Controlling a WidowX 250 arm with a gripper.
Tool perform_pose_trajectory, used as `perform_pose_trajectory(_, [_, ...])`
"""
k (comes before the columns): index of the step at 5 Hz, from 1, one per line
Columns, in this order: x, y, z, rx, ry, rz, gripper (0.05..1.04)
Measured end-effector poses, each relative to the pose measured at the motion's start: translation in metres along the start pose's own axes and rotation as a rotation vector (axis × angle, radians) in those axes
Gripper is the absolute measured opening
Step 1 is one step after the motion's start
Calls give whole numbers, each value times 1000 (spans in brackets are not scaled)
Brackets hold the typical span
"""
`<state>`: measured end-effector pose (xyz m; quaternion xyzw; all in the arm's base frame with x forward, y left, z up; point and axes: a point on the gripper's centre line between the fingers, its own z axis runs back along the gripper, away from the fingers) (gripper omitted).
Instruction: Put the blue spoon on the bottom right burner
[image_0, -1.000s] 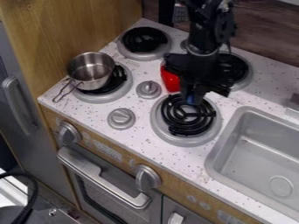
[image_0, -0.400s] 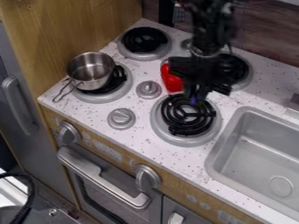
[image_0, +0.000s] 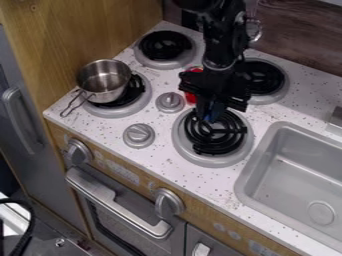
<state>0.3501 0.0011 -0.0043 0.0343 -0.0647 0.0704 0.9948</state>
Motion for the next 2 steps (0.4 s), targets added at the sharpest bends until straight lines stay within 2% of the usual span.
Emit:
perform_pose_trajectory(1, [-11,3,0,8,68,35,453])
perform_pose_trajectory(2, [-13,7,3,35,81,11,792])
